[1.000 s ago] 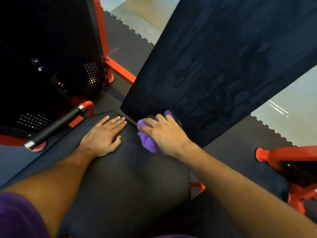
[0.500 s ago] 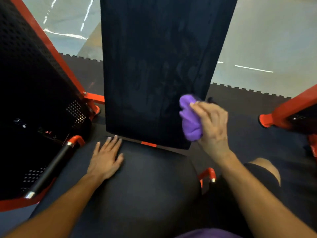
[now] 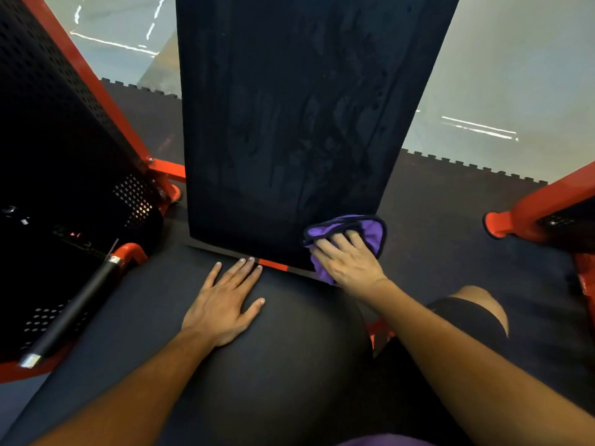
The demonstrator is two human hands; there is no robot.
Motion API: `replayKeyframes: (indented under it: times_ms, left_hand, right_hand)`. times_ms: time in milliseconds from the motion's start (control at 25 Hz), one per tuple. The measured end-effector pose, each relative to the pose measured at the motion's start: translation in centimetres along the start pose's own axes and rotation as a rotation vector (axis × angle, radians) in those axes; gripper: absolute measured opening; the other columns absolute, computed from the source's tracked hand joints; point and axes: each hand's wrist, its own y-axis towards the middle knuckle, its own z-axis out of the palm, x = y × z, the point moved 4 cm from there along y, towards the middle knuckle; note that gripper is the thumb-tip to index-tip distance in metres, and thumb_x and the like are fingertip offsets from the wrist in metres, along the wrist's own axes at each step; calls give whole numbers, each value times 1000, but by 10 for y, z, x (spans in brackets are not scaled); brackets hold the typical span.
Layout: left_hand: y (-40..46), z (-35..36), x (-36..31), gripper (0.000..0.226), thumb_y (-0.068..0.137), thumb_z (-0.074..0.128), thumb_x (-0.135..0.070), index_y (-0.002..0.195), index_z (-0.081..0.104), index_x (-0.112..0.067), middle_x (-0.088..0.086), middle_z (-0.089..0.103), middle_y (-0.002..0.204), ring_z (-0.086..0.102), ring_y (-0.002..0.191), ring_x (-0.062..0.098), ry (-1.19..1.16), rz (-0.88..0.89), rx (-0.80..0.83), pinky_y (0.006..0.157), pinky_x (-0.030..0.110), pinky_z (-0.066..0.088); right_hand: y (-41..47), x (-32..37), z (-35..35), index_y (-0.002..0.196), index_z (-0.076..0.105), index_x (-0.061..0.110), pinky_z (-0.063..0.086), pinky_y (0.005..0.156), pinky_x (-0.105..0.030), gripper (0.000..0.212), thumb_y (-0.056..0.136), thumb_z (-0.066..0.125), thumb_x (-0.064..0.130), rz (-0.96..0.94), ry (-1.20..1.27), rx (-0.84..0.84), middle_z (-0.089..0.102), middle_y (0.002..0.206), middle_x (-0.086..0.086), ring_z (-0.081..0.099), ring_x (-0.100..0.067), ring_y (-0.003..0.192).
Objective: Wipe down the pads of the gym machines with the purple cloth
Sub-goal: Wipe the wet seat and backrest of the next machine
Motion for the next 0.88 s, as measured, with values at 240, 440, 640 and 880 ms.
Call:
replayKeyframes:
  times_ms: [240,440,640,880]
  left_hand:
    - [3,1,1,74,102,17,-66,166,8,-29,-10,0,171,-6,157,4,4,8,4,129,47,-1]
    - [3,4,3,73,102,21,-66,165,15,-29,-9,9,172,0,158,5,-26,-1,-8,129,48,2]
    - [2,3,2,73,103,21,-66,165,18,-29,-9,10,172,2,158,5,-36,6,-33,129,48,3]
    - [2,3,1,74,102,17,-66,165,12,-28,-9,4,171,-4,157,5,-17,13,-22,130,47,0]
  right_hand:
    - [33,-84,-72,120,69,16,36,82,-46,31,95,52,14,299,57,-392,46,128,-10,46,-32,102]
    - [27,-31,-33,114,70,16,30,72,-41,37,77,69,14,261,64,-222,57,121,-11,42,-30,90]
    - [-7,-17,-34,116,67,16,39,68,-40,63,54,81,11,285,242,74,56,116,-10,48,-31,88]
    - [32,-71,-91,127,62,8,38,78,-40,48,81,51,11,703,239,-434,52,124,-19,46,-33,102]
